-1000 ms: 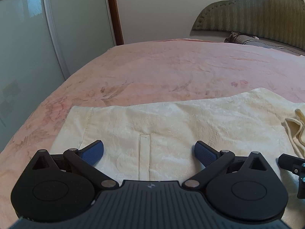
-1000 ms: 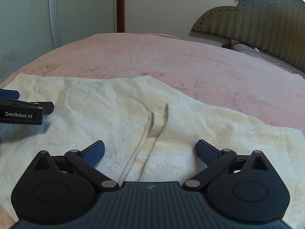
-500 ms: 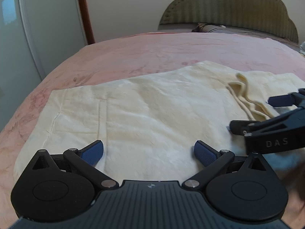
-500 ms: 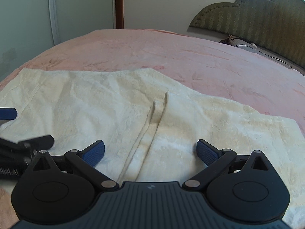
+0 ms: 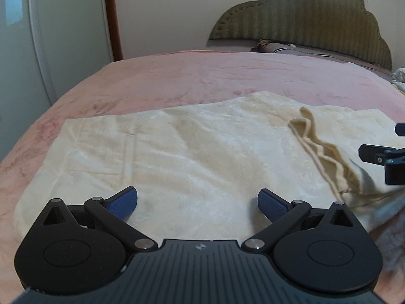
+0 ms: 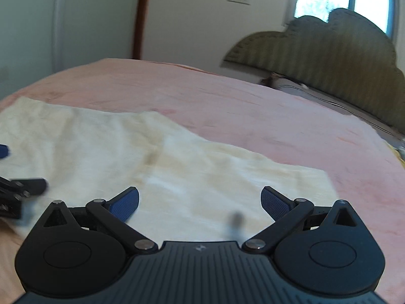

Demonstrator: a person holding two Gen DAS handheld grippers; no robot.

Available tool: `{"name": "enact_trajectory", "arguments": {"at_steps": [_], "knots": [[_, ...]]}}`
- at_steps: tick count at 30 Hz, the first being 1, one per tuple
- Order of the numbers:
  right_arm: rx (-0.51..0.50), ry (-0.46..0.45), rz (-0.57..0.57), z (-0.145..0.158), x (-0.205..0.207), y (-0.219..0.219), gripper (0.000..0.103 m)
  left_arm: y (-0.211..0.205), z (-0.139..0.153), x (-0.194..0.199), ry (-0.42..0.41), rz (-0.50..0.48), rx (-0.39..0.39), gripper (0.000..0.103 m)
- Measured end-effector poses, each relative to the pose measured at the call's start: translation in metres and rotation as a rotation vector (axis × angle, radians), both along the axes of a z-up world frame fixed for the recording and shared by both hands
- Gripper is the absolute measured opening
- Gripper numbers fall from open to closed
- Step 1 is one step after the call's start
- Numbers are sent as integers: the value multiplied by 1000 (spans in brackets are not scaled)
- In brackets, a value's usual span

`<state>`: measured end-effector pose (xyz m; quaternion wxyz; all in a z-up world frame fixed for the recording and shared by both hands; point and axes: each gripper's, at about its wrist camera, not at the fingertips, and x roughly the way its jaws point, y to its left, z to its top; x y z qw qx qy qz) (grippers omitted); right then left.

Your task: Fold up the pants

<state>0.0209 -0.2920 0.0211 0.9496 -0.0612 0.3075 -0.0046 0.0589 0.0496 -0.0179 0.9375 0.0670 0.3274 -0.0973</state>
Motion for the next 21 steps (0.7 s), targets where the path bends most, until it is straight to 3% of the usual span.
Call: {"name": "enact_trajectory", "arguments": {"at_steps": [3,5,8,13,16,19,21], "knots": [[95,58,-63,-7,0,-35,103,-12,-8,-3,-13,-22,29,103],[135,178,-45,-25,5,-47,103,-16,-9,-7,-42,-25,64,102],[156,90,-31,-33,-15,-50,103,-19,-5,-8,-51,-23,70,101],[160,84,-34,-34,-17,-51,103,-32,17,5,-11,-69,-96,102],[145,76,-39,-34,-19,-47,103,-60,31,18,-30,-143,-176,103],[163,65,-8,-30,-24,-43,103,-102,33,37,-39,-182,-89,103],[120,50,13,-30,-28,-37,103,-132,23,52,-54,-183,25,103]]}}
